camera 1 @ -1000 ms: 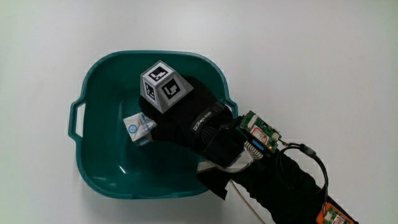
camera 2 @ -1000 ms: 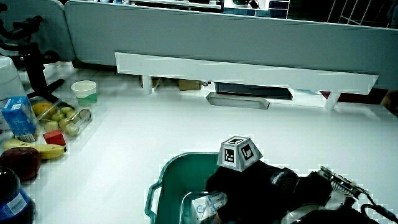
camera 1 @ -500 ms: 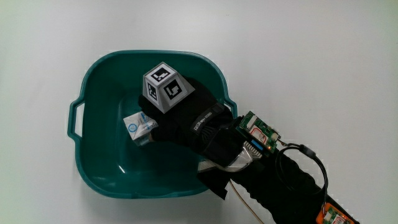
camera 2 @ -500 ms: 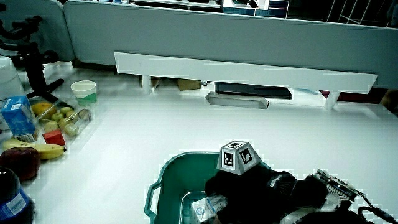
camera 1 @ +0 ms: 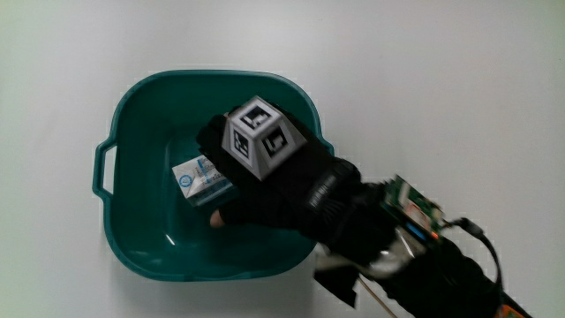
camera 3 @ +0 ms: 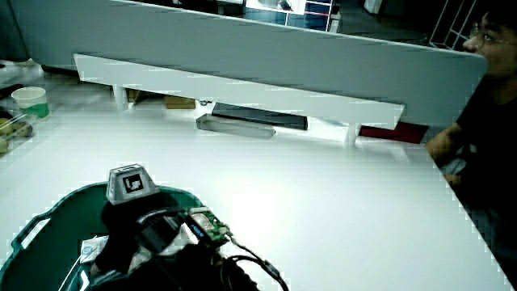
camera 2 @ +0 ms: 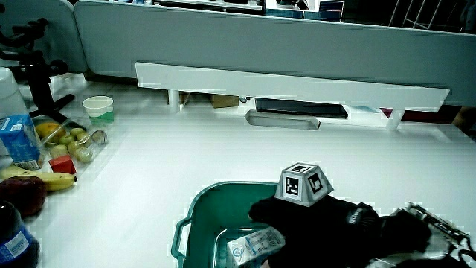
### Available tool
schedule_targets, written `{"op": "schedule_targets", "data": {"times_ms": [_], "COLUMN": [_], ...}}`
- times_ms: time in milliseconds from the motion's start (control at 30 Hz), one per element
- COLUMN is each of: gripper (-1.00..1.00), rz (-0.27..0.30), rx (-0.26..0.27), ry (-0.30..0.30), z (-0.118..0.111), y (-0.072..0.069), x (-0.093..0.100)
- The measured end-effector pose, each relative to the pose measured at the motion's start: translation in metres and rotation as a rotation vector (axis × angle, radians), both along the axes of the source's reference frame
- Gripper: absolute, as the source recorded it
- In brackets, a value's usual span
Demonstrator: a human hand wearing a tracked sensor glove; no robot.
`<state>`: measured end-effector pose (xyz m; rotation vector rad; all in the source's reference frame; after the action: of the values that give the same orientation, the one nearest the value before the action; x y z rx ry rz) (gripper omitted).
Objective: Place milk
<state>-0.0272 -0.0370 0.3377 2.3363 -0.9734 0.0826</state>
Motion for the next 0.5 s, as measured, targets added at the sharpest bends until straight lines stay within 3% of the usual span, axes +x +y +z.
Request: {"op": "schedule_targets", "data": {"times_ms": [33,67,167,200,233,300,333,367,400,433,500], "gripper": [-1.00,-1.00,-1.00,-1.00,-1.00,-1.00,-1.00,-1.00,-1.00,-1.00,-1.00], "rz": [-0.034,-0.037,-0.067,-0.066,-0.098,-0.116,-0.127,-0.107,-0.114,-0.170,-0.148], "rx": [-0.097,-0.104,-0.080,-0.046,-0.046,-0.043,-0.027,-0.047,-0.023,-0.111,-0.083], "ry": [0.055,0.058,0.051,-0.008,-0.046,0.009,-0.021,0.018,0.021,0.019,0.046], "z": [-0.030,-0.035,-0.049,-0.032,-0.042,-0.043,-0.048,-0.043,-0.049,-0.049,-0.054], "y": [0.004,0.008,0.021,0.026,0.030,0.038,0.041,0.043,0.045,0.049,0.055], "x": [0.003,0.007,0.015,0.017,0.019,0.025,0.028,0.032,0.035,0.039,0.048]}}
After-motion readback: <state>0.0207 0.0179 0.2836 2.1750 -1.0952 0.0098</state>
